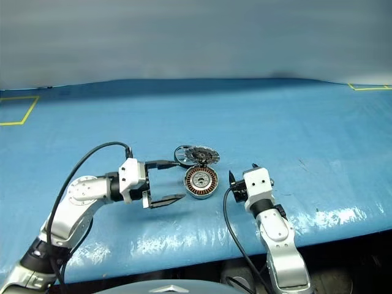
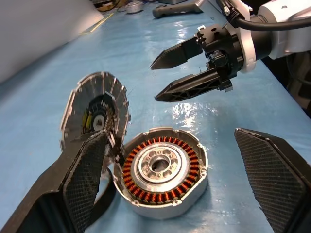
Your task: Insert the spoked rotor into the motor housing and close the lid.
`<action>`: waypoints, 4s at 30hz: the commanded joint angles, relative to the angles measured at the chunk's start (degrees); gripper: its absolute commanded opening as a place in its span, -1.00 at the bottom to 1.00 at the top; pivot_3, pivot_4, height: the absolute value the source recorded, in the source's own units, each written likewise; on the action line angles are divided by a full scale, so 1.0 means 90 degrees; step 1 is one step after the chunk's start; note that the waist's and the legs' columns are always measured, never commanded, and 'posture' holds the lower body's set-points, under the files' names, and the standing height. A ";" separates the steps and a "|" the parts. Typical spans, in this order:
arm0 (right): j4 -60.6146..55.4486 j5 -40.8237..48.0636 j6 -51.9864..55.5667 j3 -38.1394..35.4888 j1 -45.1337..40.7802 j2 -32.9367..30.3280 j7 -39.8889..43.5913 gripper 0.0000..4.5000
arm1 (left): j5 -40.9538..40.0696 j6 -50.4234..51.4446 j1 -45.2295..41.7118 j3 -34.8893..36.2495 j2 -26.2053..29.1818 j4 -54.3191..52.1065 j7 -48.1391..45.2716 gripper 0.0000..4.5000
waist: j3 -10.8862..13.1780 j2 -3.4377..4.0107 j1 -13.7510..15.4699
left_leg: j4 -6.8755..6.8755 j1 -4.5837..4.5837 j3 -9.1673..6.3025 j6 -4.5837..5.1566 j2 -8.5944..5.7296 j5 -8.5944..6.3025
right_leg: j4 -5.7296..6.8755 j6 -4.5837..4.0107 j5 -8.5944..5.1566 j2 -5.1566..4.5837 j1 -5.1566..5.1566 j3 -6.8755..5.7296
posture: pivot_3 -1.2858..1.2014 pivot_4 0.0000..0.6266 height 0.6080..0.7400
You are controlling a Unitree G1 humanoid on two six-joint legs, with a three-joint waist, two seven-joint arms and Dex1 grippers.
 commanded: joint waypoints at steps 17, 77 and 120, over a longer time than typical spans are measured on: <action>0.0340 0.0342 0.0849 -0.1080 -0.0308 0.0352 -0.0465 0.68 | 0.1150 -0.0282 -0.0579 -0.1092 -0.1254 0.0693 0.0360 0.99 | 0.0006 0.0011 -0.0006 | -0.0018 0.0007 -0.0001 -0.0004 -0.0003 0.0003 | 0.0000 -0.0033 0.0016 0.0007 -0.0002 0.0002 | 0.03 -0.52 1.00; -0.0808 0.2460 0.1799 0.0401 -0.0788 -0.0560 0.2004 -0.68 | 0.0490 -0.0046 0.0108 0.0151 -0.0530 0.0257 0.0207 1.00 | 0.0008 0.0004 -0.0137 | -0.0093 0.0002 0.0006 -0.0020 -0.0008 0.0013 | -0.0011 -0.0049 0.0001 0.0001 -0.0047 0.0008 | 0.03 -0.52 1.00; 0.0693 0.1611 0.2017 0.1347 -0.2196 -0.1216 0.2514 -0.68 | 0.0733 -0.0142 0.0769 0.0089 -0.0579 0.0066 0.0526 1.00 | 0.0007 0.0000 -0.0138 | -0.0097 -0.0002 0.0007 -0.0027 -0.0008 0.0017 | -0.0008 -0.0036 0.0011 0.0002 -0.0052 0.0005 | 0.03 -0.52 1.00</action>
